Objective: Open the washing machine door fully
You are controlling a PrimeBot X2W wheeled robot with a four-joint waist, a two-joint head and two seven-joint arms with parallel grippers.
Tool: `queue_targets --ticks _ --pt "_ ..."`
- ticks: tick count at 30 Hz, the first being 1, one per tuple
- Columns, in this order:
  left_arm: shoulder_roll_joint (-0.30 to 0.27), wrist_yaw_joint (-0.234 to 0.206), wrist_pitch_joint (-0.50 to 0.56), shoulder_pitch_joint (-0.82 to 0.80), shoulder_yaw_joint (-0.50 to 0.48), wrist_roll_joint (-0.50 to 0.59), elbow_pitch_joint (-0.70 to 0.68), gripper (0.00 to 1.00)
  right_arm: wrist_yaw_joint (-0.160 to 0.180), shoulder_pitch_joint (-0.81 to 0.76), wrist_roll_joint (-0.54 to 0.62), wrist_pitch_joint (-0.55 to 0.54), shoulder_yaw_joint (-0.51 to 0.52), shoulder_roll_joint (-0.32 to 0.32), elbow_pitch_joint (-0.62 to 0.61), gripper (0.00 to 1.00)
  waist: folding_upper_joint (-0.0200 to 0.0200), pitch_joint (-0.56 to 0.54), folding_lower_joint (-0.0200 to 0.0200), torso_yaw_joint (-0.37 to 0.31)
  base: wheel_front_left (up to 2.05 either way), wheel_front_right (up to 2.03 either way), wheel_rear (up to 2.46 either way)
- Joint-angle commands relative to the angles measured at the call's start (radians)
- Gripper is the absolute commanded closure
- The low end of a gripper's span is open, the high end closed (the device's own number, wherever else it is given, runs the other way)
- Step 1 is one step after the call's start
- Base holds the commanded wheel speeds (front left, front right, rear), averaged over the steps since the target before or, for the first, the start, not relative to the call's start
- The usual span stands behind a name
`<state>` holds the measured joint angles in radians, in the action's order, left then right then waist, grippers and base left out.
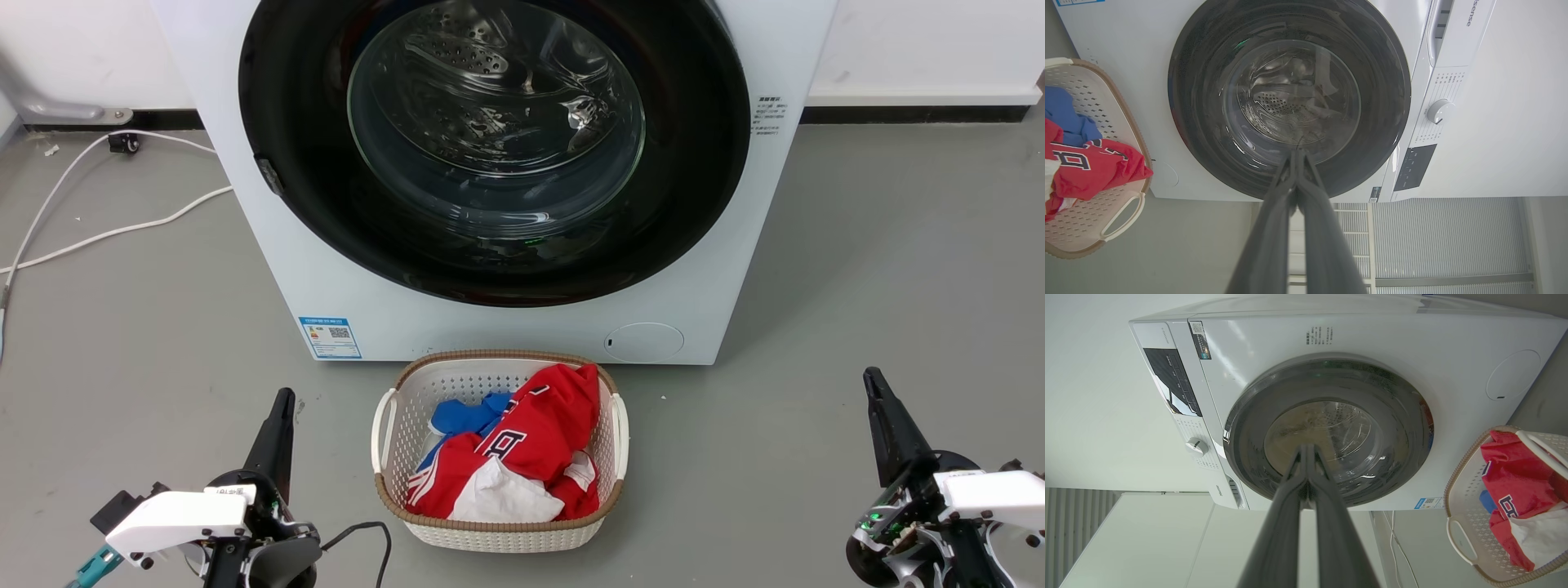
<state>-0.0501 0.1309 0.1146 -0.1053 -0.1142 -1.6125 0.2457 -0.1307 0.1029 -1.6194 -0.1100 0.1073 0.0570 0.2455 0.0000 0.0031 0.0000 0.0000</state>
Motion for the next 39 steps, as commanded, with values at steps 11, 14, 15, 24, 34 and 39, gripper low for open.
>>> queue_targets --ticks 11,14,15,24,34,39 --pt "0.001 0.003 0.002 -0.008 -0.002 -0.001 0.000 1.00 0.000 0.012 0.006 -0.003 0.003 -0.004 0.001 1.00 0.0000 0.000 0.0000 0.000 0.00 0.00 0.00" --pt "0.001 0.003 0.002 -0.008 -0.002 -0.001 0.000 1.00 0.000 0.012 0.005 -0.004 0.003 -0.004 0.001 1.00 0.0000 0.000 0.0000 0.000 0.00 0.00 0.00" --pt "0.001 0.003 0.002 -0.008 -0.002 -0.001 0.000 1.00 0.000 0.012 0.005 -0.004 0.003 -0.005 0.001 1.00 0.0000 0.000 0.0000 0.000 0.00 0.00 0.00" --pt "0.001 0.003 0.002 -0.008 -0.002 -0.001 0.000 1.00 0.000 0.012 0.006 -0.004 0.004 -0.005 0.001 1.00 0.0000 0.000 0.0000 0.000 0.00 0.00 0.00" --pt "0.002 0.000 -0.023 0.024 0.009 0.016 0.003 0.00 0.000 -0.027 0.026 0.021 0.003 -0.004 0.011 0.00 0.0000 0.001 0.0000 0.000 0.00 0.00 0.00" --pt "0.002 0.000 -0.049 0.029 0.008 0.076 -0.015 0.00 0.000 -0.034 0.084 0.046 0.018 -0.004 0.003 0.00 0.0000 0.002 0.0000 0.000 0.00 0.00 0.00"
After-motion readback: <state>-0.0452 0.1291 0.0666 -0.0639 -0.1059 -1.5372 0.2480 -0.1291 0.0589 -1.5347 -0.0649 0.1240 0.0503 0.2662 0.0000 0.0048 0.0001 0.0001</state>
